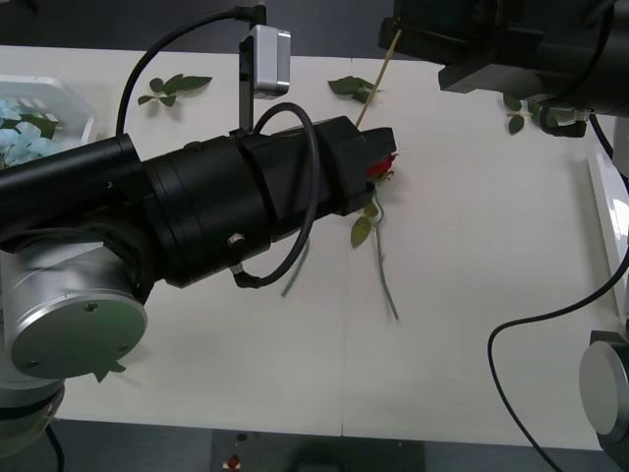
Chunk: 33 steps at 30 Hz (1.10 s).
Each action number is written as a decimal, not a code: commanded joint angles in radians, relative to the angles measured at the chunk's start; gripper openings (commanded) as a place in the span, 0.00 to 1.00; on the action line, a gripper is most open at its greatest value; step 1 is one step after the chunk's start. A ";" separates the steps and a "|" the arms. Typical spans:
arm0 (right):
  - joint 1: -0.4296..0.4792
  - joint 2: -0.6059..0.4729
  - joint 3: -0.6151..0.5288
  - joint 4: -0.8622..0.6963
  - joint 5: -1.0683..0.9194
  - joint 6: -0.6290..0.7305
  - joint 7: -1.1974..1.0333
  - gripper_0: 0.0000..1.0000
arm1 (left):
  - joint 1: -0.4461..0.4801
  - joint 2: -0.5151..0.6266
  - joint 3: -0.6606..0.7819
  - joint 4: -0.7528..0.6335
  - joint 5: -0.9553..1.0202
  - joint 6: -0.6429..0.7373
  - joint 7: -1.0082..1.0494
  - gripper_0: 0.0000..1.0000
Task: Put the red flowers into the right box and the blue flowers into the left box
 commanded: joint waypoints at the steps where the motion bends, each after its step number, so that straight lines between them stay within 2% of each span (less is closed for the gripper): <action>1: -0.023 0.012 0.007 -0.019 -0.011 -0.004 0.019 1.00 | -0.023 0.029 0.054 -0.023 -0.002 -0.008 0.043 0.00; 7: -0.023 0.012 0.007 -0.019 -0.011 -0.004 0.019 1.00 | -0.012 0.044 0.140 -0.033 0.014 -0.008 0.061 0.00; 14: -0.023 0.012 0.007 -0.019 -0.011 -0.004 0.019 1.00 | 0.069 0.082 0.289 -0.089 0.021 -0.009 0.075 0.00; 18: -0.023 0.012 0.007 -0.019 -0.011 -0.004 0.019 1.00 | 0.161 0.124 0.399 -0.124 0.014 -0.008 0.076 0.00; 20: 0.010 0.015 0.009 -0.013 -0.006 -0.003 0.021 1.00 | 0.227 0.156 0.468 -0.141 0.015 -0.008 0.075 0.00; 27: 0.037 -0.066 0.017 -0.090 0.098 -0.015 0.001 1.00 | 0.470 0.260 0.717 -0.153 0.023 0.001 0.076 0.00; 33: 0.062 -0.157 0.070 -0.110 0.192 -0.029 -0.031 1.00 | 0.658 0.302 0.866 -0.125 0.032 0.014 0.082 0.00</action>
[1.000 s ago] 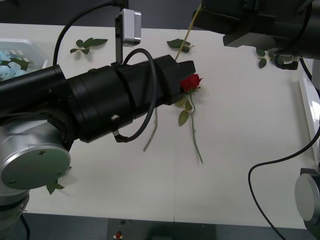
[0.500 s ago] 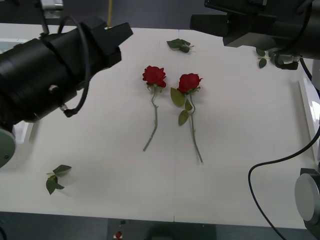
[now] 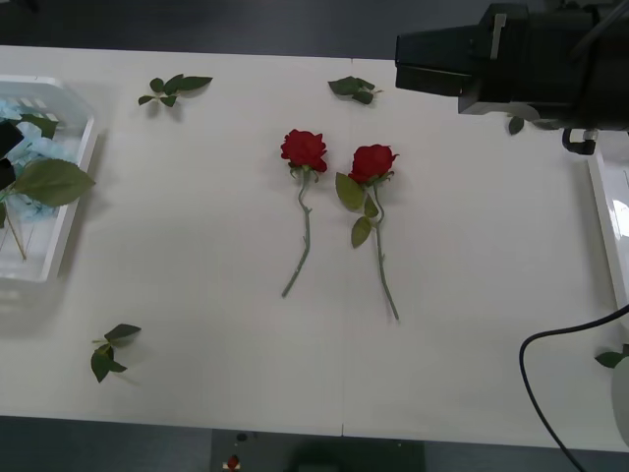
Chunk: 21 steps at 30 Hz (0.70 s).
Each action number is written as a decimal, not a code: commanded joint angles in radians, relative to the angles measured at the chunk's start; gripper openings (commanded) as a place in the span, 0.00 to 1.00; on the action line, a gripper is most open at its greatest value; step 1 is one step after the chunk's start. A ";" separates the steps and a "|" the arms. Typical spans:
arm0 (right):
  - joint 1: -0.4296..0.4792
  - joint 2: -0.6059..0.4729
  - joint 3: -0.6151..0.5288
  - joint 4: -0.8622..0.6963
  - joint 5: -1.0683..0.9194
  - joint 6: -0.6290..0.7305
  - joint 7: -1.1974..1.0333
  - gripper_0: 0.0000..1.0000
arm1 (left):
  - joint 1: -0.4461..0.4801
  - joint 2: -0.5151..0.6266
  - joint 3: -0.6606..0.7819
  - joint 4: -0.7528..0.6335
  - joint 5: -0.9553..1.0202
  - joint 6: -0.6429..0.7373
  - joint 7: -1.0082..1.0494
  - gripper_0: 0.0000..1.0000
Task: Put the red flowers into the right box and the blue flowers into the left box
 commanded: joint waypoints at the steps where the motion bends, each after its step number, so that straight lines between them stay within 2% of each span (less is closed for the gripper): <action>1: 0.003 -0.080 0.051 -0.034 0.037 -0.024 -0.037 1.00 | 0.108 0.029 0.067 0.005 0.007 0.000 0.031 0.00; 6: 0.017 -0.146 0.121 -0.041 0.112 -0.052 -0.134 1.00 | 0.240 0.032 0.141 0.076 -0.038 0.000 0.018 0.00; 9: 0.019 -0.174 0.154 -0.060 0.195 -0.055 -0.187 1.00 | 0.269 0.039 0.144 0.139 -0.099 0.000 0.015 0.00; 14: 0.017 -0.204 0.214 -0.095 0.331 -0.056 -0.293 1.00 | 0.262 0.052 0.109 0.252 -0.194 -0.002 0.014 0.00; 21: 0.017 -0.247 0.315 -0.147 0.525 -0.055 -0.442 1.00 | 0.191 0.092 0.021 0.398 -0.288 -0.002 0.015 0.00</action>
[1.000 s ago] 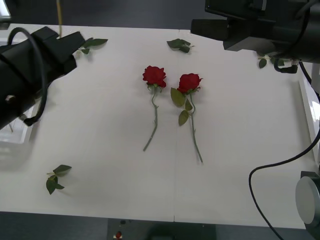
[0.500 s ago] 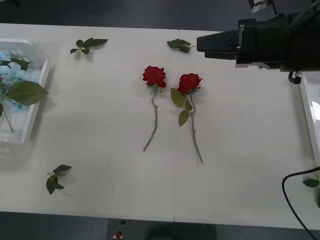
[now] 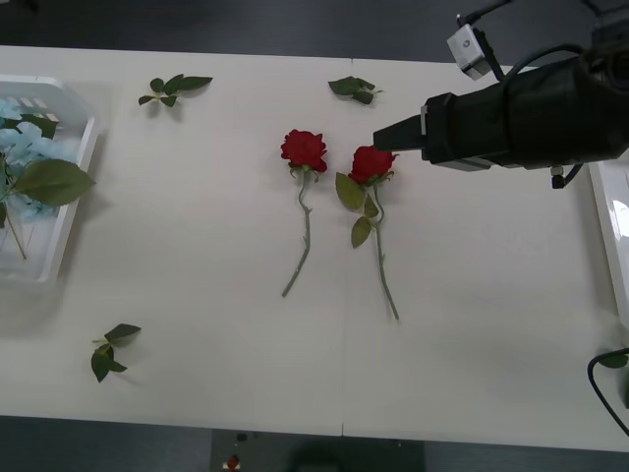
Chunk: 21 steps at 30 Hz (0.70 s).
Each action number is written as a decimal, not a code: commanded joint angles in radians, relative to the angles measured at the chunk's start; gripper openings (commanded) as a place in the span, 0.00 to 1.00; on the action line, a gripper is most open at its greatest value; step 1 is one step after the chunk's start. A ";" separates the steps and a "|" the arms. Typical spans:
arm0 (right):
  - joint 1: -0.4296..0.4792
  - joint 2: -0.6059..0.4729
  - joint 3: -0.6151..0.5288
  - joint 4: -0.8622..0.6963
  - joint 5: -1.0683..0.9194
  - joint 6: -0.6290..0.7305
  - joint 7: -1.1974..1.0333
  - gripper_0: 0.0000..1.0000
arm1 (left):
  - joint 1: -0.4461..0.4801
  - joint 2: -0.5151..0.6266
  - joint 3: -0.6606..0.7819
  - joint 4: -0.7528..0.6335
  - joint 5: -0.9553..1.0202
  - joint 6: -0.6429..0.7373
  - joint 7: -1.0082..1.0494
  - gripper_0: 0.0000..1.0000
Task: Put the red flowers into the right box and the blue flowers into the left box
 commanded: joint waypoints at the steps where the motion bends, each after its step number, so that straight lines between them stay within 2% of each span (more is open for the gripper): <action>1: -0.010 -0.042 0.049 -0.056 0.093 -0.010 -0.100 1.00 | -0.062 0.056 -0.044 0.067 -0.054 -0.002 0.013 0.00; 10: -0.010 -0.079 0.171 -0.051 0.306 -0.007 -0.174 1.00 | -0.102 0.086 -0.128 0.170 -0.128 -0.019 0.009 0.00; 12: -0.011 -0.080 0.192 -0.038 0.343 -0.007 -0.178 1.00 | -0.102 0.088 -0.149 0.171 -0.166 -0.019 0.010 0.05; 13: -0.013 -0.080 0.204 -0.030 0.368 -0.007 -0.180 1.00 | -0.102 0.089 -0.160 0.171 -0.188 -0.019 0.012 0.18; 14: -0.014 -0.080 0.210 -0.027 0.380 -0.007 -0.181 1.00 | -0.100 0.088 -0.165 0.171 -0.200 -0.019 0.012 0.26; 15: -0.021 -0.080 0.229 -0.015 0.409 -0.007 -0.181 1.00 | -0.100 0.089 -0.179 0.171 -0.232 -0.019 0.013 0.42; 16: -0.024 -0.080 0.235 -0.008 0.420 -0.007 -0.183 1.00 | -0.100 0.089 -0.183 0.171 -0.244 -0.019 0.013 0.49; 17: -0.031 -0.077 0.249 0.005 0.435 -0.007 -0.183 1.00 | -0.100 0.089 -0.191 0.171 -0.261 -0.019 0.015 0.60; 18: -0.041 -0.073 0.261 0.022 0.451 -0.007 -0.183 1.00 | -0.102 0.089 -0.195 0.171 -0.275 -0.019 0.016 0.69; 21: -0.073 -0.056 0.295 0.073 0.480 -0.007 -0.183 1.00 | -0.099 0.089 -0.197 0.168 -0.273 -0.024 0.019 0.83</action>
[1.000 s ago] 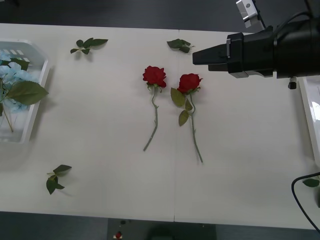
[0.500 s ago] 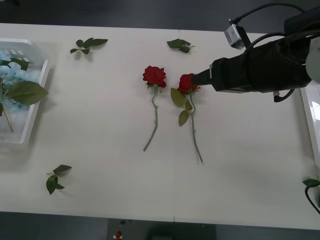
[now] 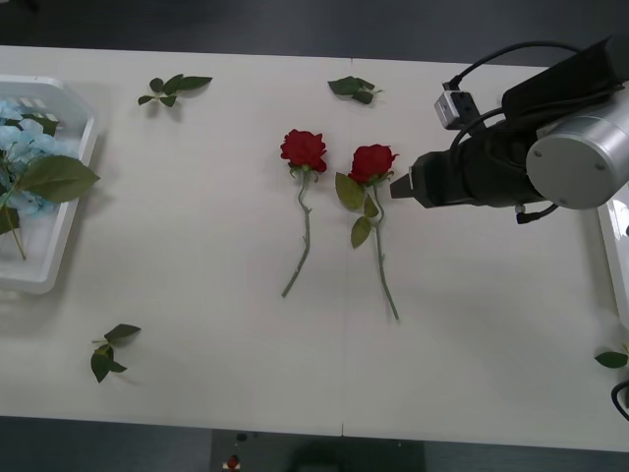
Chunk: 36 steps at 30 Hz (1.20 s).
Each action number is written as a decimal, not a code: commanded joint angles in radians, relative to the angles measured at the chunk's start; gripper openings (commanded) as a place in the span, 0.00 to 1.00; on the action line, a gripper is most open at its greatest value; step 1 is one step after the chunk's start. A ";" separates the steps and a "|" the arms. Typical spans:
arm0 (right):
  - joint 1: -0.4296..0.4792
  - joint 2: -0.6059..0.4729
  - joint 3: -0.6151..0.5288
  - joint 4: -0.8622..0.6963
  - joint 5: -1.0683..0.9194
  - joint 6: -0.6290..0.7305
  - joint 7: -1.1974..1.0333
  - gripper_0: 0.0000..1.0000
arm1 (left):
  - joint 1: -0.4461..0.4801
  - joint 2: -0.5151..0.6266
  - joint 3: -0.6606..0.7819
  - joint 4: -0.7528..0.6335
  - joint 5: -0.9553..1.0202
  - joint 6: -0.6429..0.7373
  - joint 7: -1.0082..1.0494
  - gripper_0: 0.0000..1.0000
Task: Put the red flowers into the right box and the blue flowers into the left box
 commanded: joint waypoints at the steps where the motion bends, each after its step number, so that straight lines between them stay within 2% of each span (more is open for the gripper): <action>1: -0.077 0.009 0.036 0.063 0.042 -0.007 -0.052 1.00 | -0.001 0.039 0.011 -0.014 -0.004 -0.015 0.019 0.88; 3: -0.099 0.028 0.052 0.108 0.063 -0.010 -0.050 1.00 | 0.005 0.039 0.012 -0.025 0.000 -0.021 0.019 0.93; 8: -0.139 0.075 0.085 0.200 0.123 -0.027 -0.050 1.00 | 0.053 0.039 0.067 -0.099 0.091 -0.023 0.009 0.97; 16: -0.169 0.166 0.137 0.356 0.240 -0.121 -0.044 1.00 | 0.177 0.039 0.198 -0.286 0.329 -0.015 -0.071 1.00; 22: -0.197 0.218 0.190 0.472 0.309 -0.191 -0.050 1.00 | 0.220 0.039 0.304 -0.468 0.471 0.121 -0.080 1.00; 24: -0.203 0.233 0.205 0.513 0.326 -0.223 -0.050 1.00 | 0.200 0.039 0.327 -0.514 0.519 0.166 -0.080 1.00; 28: -0.203 0.258 0.219 0.582 0.353 -0.289 -0.046 1.00 | 0.087 0.040 0.302 -0.546 0.553 0.239 -0.074 1.00; 29: -0.205 0.264 0.222 0.603 0.359 -0.308 -0.044 1.00 | 0.036 0.039 0.273 -0.548 0.548 0.250 -0.070 1.00; 36: -0.225 0.282 0.272 0.692 0.381 -0.386 -0.050 1.00 | -0.140 0.005 0.083 -0.545 0.431 0.249 -0.042 1.00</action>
